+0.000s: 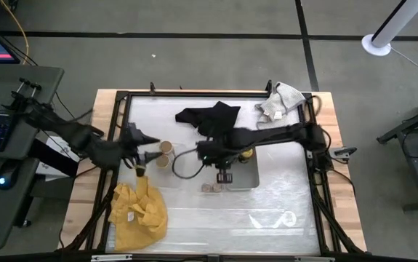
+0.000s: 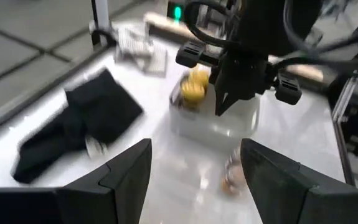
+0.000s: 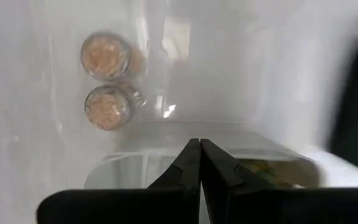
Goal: Sort spices by type
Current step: Return to Home Position
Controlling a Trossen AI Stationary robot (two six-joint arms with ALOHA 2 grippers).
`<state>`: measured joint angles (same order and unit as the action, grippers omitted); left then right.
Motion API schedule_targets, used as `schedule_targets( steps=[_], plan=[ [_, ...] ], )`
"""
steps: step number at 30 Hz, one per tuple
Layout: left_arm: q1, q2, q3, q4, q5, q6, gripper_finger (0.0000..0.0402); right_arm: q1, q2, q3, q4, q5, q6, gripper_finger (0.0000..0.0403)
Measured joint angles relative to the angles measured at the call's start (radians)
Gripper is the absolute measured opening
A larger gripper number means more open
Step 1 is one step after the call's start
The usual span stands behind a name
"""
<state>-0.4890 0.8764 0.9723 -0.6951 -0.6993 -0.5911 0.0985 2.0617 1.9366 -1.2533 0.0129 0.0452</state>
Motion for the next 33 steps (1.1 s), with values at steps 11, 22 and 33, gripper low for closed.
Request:
schedule_targets(
  steps=[11,22,33],
  plan=[
    [0.105,-0.139,-0.097,0.392,0.067,0.486,0.0108,-0.034,-0.301,0.001,-0.026,0.091,0.134,0.0000],
    [0.539,-0.261,-0.561,0.976,0.652,0.381,0.0003,-0.003,-0.536,0.000,-0.230,0.217,0.470,0.0000],
    [0.497,-0.644,-0.898,1.106,0.547,0.198,0.0000,0.110,-0.668,-0.001,-0.318,0.360,0.744,0.0000]
  ],
)
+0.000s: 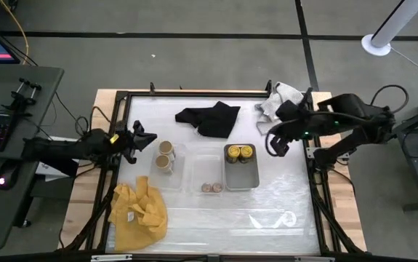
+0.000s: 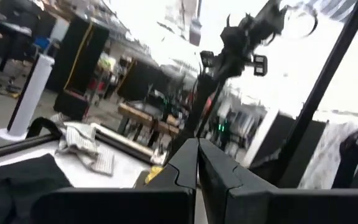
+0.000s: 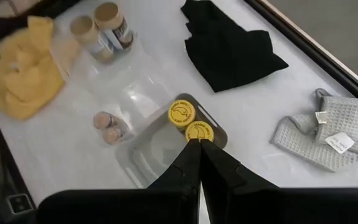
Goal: Sort spices by type
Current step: Return to Home Position
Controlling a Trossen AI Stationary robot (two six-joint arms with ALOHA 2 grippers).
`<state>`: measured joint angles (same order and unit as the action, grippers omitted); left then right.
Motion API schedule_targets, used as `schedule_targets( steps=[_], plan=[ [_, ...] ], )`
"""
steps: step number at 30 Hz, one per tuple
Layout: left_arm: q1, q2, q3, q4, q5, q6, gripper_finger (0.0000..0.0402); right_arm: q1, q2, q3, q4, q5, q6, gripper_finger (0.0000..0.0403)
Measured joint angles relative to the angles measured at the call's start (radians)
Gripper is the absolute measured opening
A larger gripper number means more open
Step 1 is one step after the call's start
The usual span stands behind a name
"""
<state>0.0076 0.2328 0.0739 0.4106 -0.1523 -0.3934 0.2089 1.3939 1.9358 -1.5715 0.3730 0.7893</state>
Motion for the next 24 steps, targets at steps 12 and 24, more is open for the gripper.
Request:
schedule_targets(
  steps=[12,24],
  plan=[
    [-0.063,-0.122,-0.063,-0.076,-0.094,-0.026,0.0000,0.134,-0.140,-0.205,0.007,0.042,0.166,0.0000],
    [-0.063,-0.122,-0.063,-0.085,-0.068,-0.043,0.0000,0.040,-0.743,-1.143,0.846,0.014,-0.080,0.0000]
  ],
)
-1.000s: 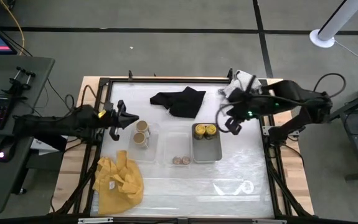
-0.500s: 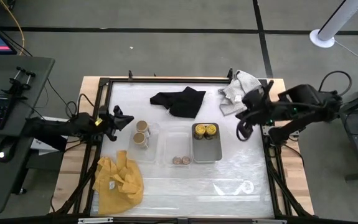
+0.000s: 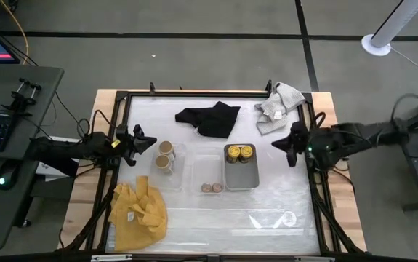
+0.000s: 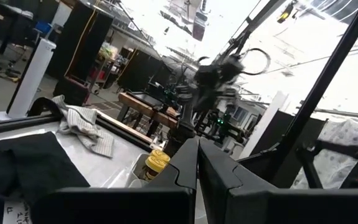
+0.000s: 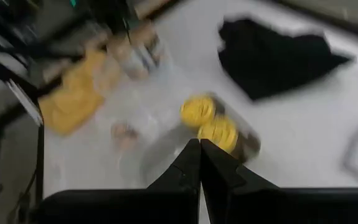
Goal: Sort spices by type
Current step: Return to Home Position
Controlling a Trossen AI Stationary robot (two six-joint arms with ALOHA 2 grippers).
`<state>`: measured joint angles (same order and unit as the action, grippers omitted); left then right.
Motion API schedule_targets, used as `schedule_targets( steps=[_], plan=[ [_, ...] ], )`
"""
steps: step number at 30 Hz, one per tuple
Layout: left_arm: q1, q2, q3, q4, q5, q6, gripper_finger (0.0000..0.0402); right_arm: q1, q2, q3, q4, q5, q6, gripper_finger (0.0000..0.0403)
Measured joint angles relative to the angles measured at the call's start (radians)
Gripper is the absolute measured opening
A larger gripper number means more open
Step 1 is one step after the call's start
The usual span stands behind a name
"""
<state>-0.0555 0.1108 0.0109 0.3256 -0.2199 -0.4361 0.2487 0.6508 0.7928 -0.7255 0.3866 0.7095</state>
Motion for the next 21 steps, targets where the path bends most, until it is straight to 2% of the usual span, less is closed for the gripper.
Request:
schedule_targets(
  steps=[3,6,10,13,21],
  plan=[
    [0.000,0.000,0.000,0.000,0.000,-0.005,0.0000,-0.149,-0.170,-0.180,0.168,-0.093,-0.148,0.0000],
    [0.000,0.000,0.000,0.000,0.000,-0.005,0.0000,-0.270,-0.338,-0.315,0.271,-0.204,-0.222,0.0000],
    [0.000,0.000,0.000,0.000,0.000,-0.005,0.0000,-0.346,-0.526,-0.452,0.368,-0.342,-0.237,0.0000],
    [0.000,0.000,0.000,0.000,0.000,-0.005,0.0000,-0.354,-0.629,-0.539,0.433,-0.380,-0.263,0.0000],
    [0.000,0.006,0.002,-0.010,-0.001,-0.007,0.0000,-0.353,-0.618,-0.737,0.767,-0.397,-0.273,0.0000]
  ],
)
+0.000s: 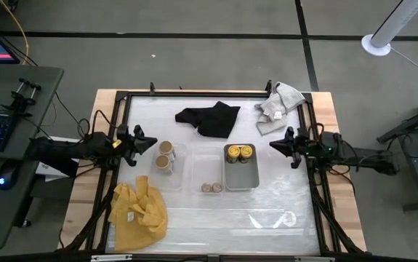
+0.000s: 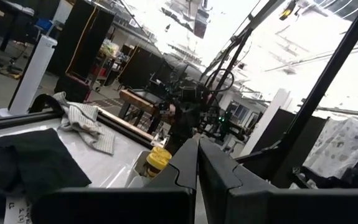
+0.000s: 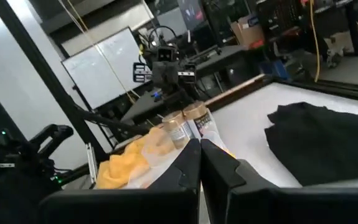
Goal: Sort spices by type
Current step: Return to Home Position
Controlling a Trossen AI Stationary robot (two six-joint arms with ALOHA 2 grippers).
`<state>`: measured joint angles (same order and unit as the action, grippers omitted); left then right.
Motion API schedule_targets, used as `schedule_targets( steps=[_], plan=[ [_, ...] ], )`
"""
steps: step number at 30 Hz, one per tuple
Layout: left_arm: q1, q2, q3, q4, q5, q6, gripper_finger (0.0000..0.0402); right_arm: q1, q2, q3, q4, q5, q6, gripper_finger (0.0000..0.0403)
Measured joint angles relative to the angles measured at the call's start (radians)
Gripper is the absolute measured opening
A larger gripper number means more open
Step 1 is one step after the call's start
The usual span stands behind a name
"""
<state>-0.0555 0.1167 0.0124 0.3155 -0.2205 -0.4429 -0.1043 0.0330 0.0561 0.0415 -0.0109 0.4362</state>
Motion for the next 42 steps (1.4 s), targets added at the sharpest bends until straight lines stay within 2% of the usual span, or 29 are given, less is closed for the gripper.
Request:
schedule_targets(
  steps=[3,5,12,42],
  plan=[
    [0.000,0.002,0.000,-0.006,0.001,0.000,0.0000,0.000,0.001,-0.047,0.011,0.008,0.009,0.0000],
    [0.000,0.002,0.000,-0.007,0.000,0.000,0.0000,0.000,0.011,-0.040,-0.045,0.007,0.008,0.0000],
    [0.000,0.004,0.000,-0.018,0.001,0.000,0.0000,0.000,0.031,-0.036,-0.060,0.000,0.008,0.0000],
    [0.000,0.004,0.000,-0.028,0.001,0.001,0.0000,0.000,0.031,-0.035,-0.060,0.000,0.008,0.0001]
  ],
)
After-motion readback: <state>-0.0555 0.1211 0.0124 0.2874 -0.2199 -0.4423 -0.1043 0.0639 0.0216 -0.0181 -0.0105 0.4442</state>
